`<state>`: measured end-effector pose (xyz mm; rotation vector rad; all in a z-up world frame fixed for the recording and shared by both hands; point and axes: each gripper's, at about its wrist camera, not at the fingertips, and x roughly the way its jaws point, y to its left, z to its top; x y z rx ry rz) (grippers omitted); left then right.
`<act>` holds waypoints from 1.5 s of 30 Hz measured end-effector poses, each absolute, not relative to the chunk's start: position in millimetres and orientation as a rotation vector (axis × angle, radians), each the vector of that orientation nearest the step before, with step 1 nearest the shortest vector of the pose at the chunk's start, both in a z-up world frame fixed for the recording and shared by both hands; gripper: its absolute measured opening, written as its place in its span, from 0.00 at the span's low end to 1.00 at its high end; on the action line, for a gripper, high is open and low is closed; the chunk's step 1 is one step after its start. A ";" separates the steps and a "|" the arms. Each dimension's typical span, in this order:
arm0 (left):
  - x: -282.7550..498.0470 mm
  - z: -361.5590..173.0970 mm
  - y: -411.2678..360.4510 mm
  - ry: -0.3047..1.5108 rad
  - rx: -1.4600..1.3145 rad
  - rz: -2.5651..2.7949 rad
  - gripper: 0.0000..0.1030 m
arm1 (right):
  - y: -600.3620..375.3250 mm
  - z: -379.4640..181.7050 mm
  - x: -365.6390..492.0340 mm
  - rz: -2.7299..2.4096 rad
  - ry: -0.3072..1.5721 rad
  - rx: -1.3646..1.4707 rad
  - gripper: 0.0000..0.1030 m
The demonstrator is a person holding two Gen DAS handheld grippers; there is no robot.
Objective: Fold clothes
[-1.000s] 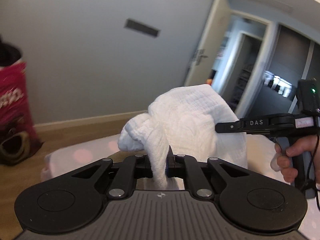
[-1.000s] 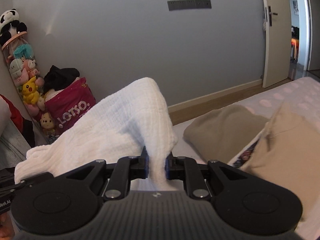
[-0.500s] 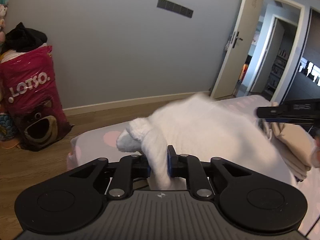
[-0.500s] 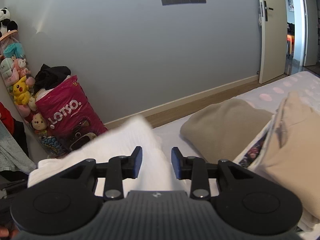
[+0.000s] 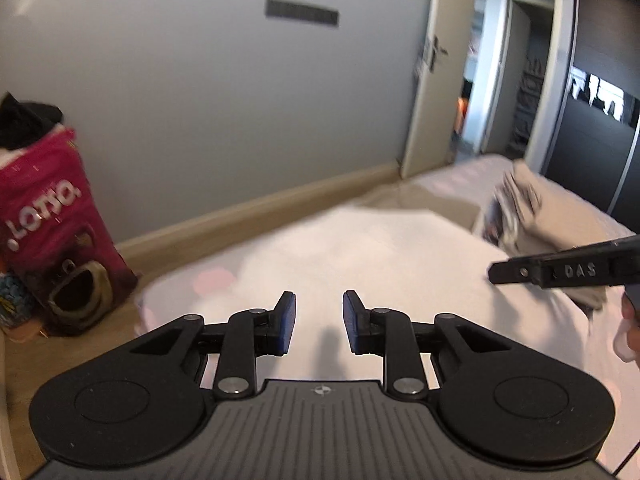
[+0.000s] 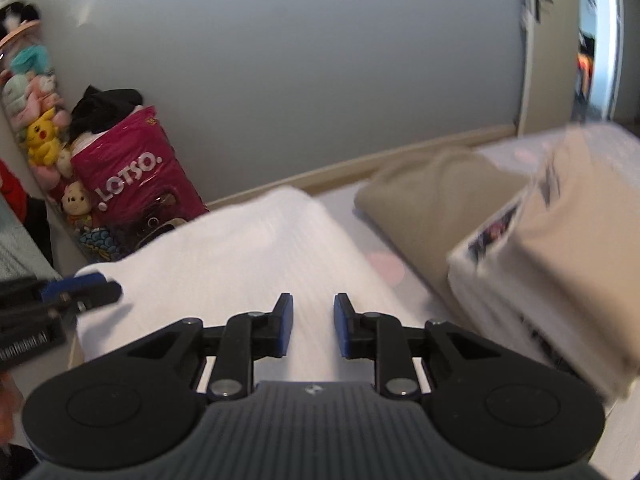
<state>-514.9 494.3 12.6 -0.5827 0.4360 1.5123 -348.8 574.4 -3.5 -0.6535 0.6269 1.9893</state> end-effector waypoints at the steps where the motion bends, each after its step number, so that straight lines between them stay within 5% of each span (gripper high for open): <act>1: -513.5 6.8 497.1 0.447 -0.600 1.506 0.22 | 575.7 -9.9 -347.7 1.973 0.644 -0.656 0.18; 11: -519.2 -33.3 515.3 0.532 -0.712 1.492 0.20 | 595.5 -56.3 -326.4 1.872 0.844 -0.590 0.14; 23: -488.4 17.1 450.5 0.431 -0.535 1.450 0.20 | 538.7 -14.6 -313.5 1.890 0.757 -0.520 0.20; 35: -462.4 0.8 444.7 0.565 -0.611 1.393 0.21 | 501.9 -34.0 -289.2 1.796 0.848 -0.533 0.23; 37: -461.8 10.3 434.4 0.530 -0.613 1.386 0.25 | 491.3 -25.1 -286.6 1.802 0.838 -0.512 0.31; 39: -458.1 20.4 423.3 0.496 -0.602 1.365 0.46 | 478.8 -14.0 -284.5 1.810 0.839 -0.487 0.36; 41: -452.9 30.8 410.3 0.478 -0.585 1.345 0.48 | 461.9 -0.7 -284.4 1.808 0.847 -0.475 0.37; 45: -441.9 50.7 382.7 0.455 -0.546 1.327 0.56 | 418.5 27.1 -284.8 1.790 0.785 -0.457 0.61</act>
